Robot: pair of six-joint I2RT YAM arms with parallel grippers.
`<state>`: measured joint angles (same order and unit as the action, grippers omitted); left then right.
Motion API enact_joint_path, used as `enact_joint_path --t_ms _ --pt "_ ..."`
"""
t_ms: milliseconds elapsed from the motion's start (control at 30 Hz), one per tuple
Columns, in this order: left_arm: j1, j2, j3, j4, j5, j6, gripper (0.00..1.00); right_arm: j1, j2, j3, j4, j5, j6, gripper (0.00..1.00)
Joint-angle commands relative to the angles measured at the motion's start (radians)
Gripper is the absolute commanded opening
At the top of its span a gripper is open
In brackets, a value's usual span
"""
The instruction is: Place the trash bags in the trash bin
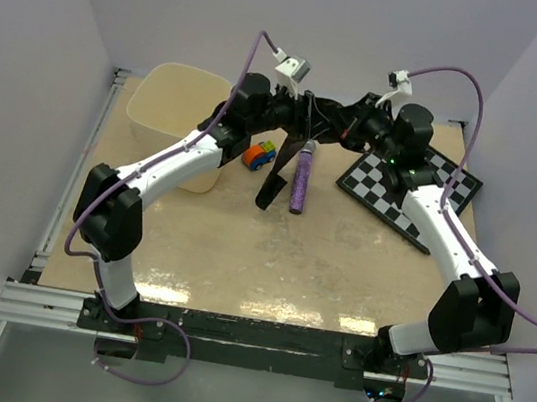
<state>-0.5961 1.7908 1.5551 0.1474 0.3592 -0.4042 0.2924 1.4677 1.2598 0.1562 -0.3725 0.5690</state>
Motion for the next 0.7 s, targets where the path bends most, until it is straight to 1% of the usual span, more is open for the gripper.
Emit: enact_joint_path --t_ms 0,100,167,200,267,400,533,667 --pt "-0.001 0.039 0.086 0.002 -0.092 -0.084 0.60 -0.010 -0.044 -0.016 0.022 0.021 0.006 0.00" --pt "-0.001 0.067 0.111 -0.025 -0.123 -0.081 0.57 -0.013 -0.052 -0.017 0.020 0.021 0.005 0.00" --pt "-0.001 0.081 0.115 -0.009 -0.114 -0.078 0.54 -0.015 -0.056 -0.019 0.019 0.024 0.002 0.00" --pt "-0.001 0.090 0.118 0.001 -0.103 -0.082 0.48 -0.015 -0.058 -0.022 0.016 0.027 0.002 0.00" --pt "-0.001 0.102 0.123 0.033 -0.076 -0.075 0.30 -0.019 -0.060 -0.026 0.011 0.032 -0.003 0.00" --pt "-0.001 0.108 0.128 0.061 -0.023 -0.016 0.00 -0.036 -0.063 -0.033 0.011 0.043 -0.004 0.00" --pt "0.015 0.078 0.088 0.044 0.001 0.019 0.00 -0.074 -0.055 -0.027 0.022 0.041 0.005 0.00" --pt "0.036 0.010 -0.009 0.038 0.041 0.065 0.00 -0.127 -0.044 -0.016 0.035 0.043 0.005 0.00"
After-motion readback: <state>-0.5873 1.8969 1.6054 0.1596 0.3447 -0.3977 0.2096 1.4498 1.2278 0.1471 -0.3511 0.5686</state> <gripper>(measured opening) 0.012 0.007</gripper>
